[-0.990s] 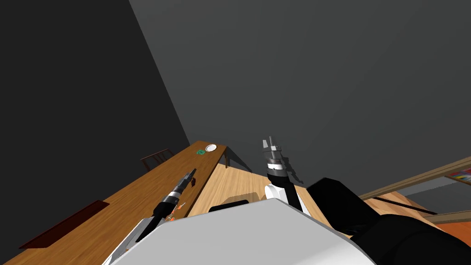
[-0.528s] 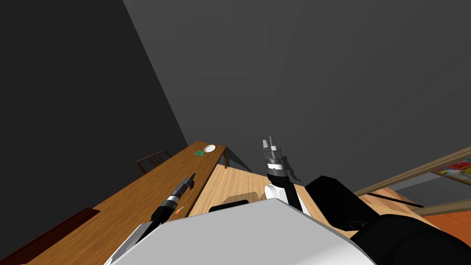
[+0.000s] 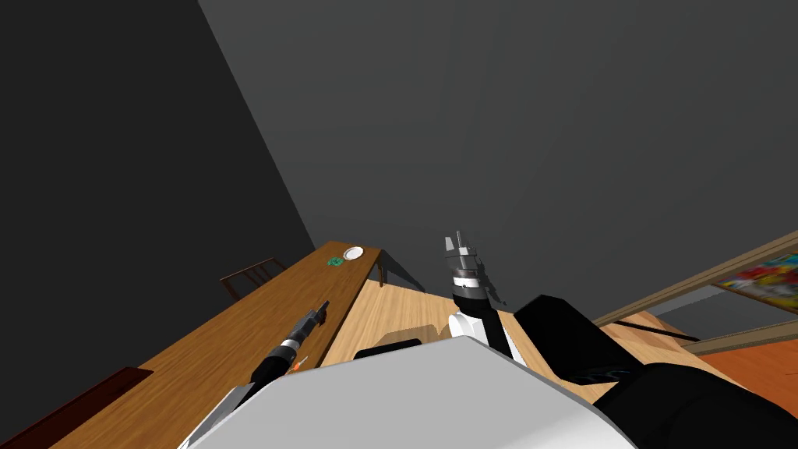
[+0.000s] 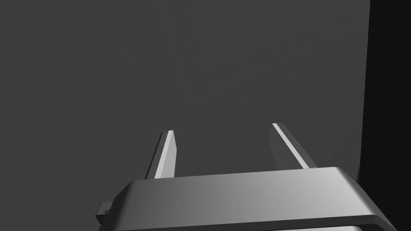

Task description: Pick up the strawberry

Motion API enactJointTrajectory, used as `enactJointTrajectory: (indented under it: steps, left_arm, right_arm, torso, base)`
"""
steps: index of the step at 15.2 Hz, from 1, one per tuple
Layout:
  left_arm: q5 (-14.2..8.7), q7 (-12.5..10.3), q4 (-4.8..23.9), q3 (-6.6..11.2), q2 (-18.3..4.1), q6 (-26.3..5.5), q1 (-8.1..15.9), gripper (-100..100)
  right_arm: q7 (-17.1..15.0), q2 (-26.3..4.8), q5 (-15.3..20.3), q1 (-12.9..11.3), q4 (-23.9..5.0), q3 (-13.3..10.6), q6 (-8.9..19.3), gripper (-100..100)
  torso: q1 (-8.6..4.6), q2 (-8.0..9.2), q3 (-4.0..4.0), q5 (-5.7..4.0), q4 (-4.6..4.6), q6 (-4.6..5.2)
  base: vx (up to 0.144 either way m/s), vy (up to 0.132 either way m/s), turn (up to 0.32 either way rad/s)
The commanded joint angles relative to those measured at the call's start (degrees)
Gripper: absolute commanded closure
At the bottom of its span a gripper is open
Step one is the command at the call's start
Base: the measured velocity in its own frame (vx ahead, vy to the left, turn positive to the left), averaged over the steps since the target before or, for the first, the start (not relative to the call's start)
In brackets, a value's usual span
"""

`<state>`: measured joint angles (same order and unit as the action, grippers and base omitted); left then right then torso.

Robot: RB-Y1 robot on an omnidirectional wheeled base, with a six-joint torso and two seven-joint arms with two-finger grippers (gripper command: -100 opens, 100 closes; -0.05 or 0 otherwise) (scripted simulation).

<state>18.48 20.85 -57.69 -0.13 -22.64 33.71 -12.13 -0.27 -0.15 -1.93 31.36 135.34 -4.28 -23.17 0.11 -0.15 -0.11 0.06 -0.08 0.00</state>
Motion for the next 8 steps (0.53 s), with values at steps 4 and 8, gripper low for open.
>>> enactJointTrajectory:
  steps: [4, 8]
  left_arm:
    - [0.6, 0.9, 4.1, 0.09, -0.1, 0.1, 0.9, -100]
    - [1.1, 1.5, 7.0, 0.08, -0.1, 0.0, 1.6, -100]
  right_arm:
    - [0.0, 0.0, 0.0, 0.0, 0.0, 0.0, 0.0, 0]
    - [0.0, 0.0, 0.0, 0.0, 0.0, 0.0, 0.0, 0]
  torso:
    - [0.38, -0.22, -0.25, 0.25, -0.27, -0.11]
    - [0.84, -0.4, -0.55, 0.65, -0.7, -0.3]
  base:
    - [0.016, 0.004, -0.033]
    - [0.017, 0.008, -0.033]
